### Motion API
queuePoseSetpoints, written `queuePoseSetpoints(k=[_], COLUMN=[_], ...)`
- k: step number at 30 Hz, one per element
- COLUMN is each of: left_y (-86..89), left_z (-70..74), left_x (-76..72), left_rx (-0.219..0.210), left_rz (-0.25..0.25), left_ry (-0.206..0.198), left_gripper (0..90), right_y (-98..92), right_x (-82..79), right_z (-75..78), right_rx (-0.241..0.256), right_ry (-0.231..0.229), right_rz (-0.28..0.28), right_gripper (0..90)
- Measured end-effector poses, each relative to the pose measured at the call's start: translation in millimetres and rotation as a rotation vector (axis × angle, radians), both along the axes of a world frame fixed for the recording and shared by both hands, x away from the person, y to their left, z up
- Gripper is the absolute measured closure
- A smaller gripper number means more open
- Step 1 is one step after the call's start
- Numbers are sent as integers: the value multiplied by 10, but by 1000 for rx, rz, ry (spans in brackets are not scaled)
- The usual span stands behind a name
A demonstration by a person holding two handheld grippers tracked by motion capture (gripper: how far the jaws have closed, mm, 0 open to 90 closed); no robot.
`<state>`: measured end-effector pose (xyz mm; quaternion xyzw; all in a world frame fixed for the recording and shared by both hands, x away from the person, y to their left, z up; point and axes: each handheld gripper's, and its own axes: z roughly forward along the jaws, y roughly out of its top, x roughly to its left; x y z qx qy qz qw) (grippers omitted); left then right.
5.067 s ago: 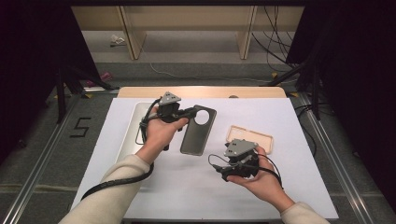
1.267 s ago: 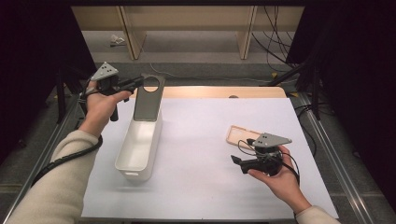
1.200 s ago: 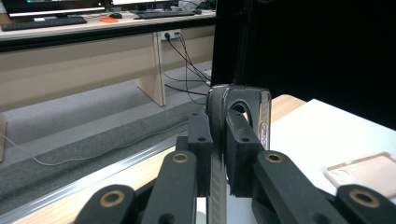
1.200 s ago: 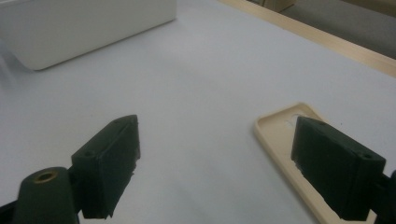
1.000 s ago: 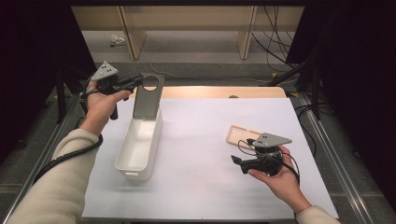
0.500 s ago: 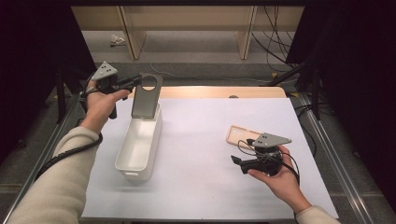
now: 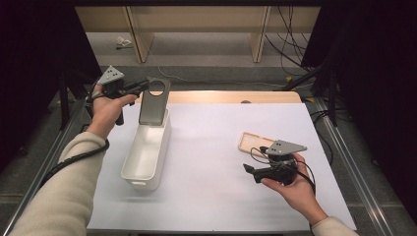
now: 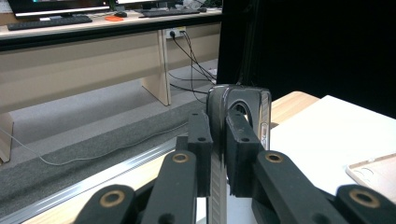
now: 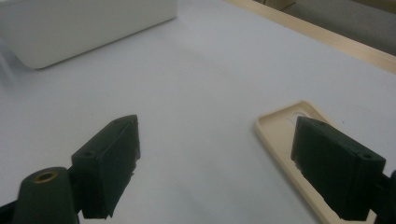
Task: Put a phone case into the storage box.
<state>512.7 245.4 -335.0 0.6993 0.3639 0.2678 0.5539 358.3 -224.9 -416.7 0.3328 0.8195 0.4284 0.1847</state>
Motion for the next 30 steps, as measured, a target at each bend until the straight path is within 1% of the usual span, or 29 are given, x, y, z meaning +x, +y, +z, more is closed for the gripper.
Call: queuePoseSetpoints(k=[22,30], left_y=[-81,-79], left_z=[-91,-135], left_x=[93,125], left_rx=[11,11], left_rz=[-12,-6], left_ry=[22,27], left_gripper=[817,816], right_y=[-1,-2], right_x=[7,8], right_z=[-5,-6], right_rx=[1,1], right_ry=[5,3], right_rz=[1,3], right_gripper=[164,165])
